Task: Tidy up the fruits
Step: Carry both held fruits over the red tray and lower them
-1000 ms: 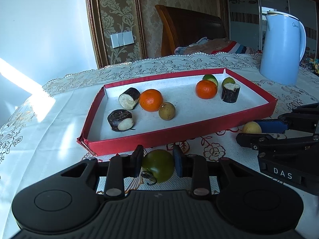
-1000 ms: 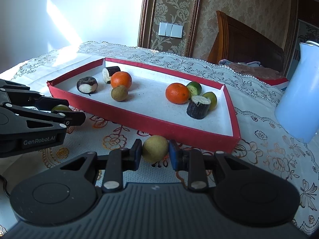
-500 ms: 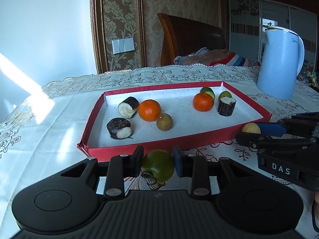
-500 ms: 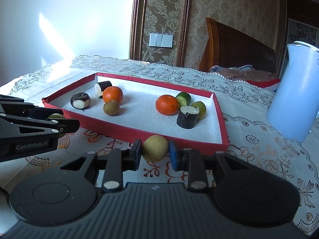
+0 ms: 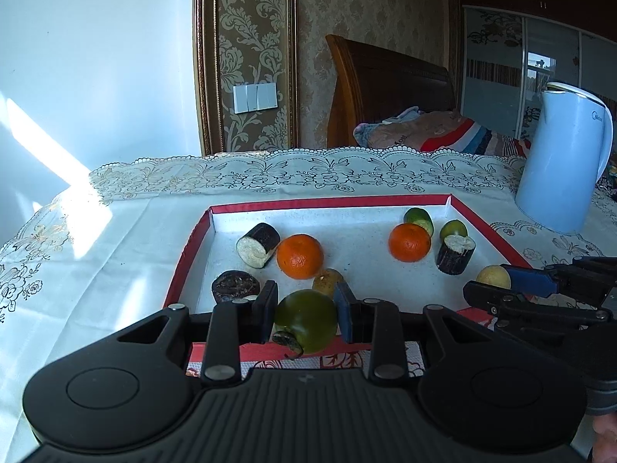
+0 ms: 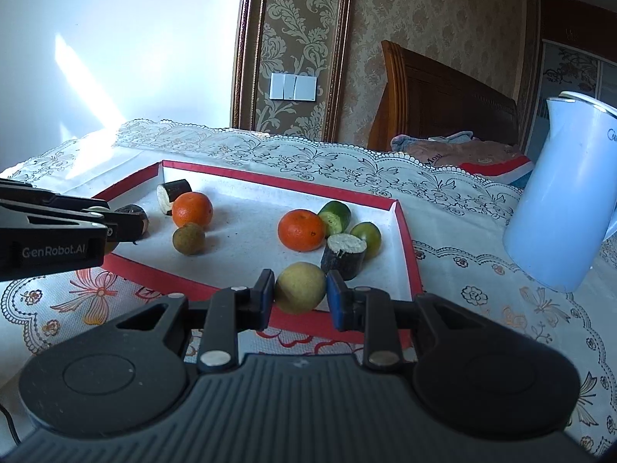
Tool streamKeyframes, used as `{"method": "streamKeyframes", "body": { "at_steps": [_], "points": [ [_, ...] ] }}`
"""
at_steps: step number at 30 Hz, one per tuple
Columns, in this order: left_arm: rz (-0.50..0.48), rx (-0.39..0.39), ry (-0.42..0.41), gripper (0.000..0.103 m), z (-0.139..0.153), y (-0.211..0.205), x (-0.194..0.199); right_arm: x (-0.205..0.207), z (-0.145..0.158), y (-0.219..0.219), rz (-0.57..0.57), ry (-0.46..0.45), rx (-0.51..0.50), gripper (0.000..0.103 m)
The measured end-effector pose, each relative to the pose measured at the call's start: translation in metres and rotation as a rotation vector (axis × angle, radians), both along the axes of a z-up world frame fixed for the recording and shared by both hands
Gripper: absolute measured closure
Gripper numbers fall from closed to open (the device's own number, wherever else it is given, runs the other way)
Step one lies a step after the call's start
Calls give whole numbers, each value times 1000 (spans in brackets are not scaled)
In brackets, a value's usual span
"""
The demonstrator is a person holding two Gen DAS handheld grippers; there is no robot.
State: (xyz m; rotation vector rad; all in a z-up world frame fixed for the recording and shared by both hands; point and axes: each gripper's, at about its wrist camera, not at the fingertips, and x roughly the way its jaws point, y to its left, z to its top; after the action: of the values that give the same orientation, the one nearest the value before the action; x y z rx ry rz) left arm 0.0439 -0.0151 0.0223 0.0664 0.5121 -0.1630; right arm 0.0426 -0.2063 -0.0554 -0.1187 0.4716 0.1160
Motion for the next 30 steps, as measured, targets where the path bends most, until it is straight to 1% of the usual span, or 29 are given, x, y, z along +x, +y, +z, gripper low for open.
{"method": "streamKeyframes", "body": {
  "at_steps": [5, 11, 12, 14, 18, 20, 24, 30],
  "points": [
    [44, 17, 32, 72, -7, -4, 24, 33, -10, 1, -11, 79, 8, 76],
    [77, 24, 73, 72, -18, -2, 43, 53, -15, 6, -32, 96, -4, 76],
    [86, 29, 70, 72, -20, -2, 46, 59, -18, 7, -36, 104, -8, 76],
    [86, 39, 62, 72, -21, -2, 49, 64, -18, 11, -38, 91, -19, 76],
    [84, 58, 48, 72, -23, -7, 54, 76, -18, 13, -55, 82, -14, 76],
    [90, 81, 43, 72, -24, -10, 57, 79, -18, 14, -62, 79, -19, 76],
    [89, 99, 31, 71, -26, -14, 59, 88, -21, 15, -77, 86, -18, 77],
    [89, 76, 29, 71, -28, -13, 60, 88, -20, 11, -79, 101, 18, 77]
  ]
}}
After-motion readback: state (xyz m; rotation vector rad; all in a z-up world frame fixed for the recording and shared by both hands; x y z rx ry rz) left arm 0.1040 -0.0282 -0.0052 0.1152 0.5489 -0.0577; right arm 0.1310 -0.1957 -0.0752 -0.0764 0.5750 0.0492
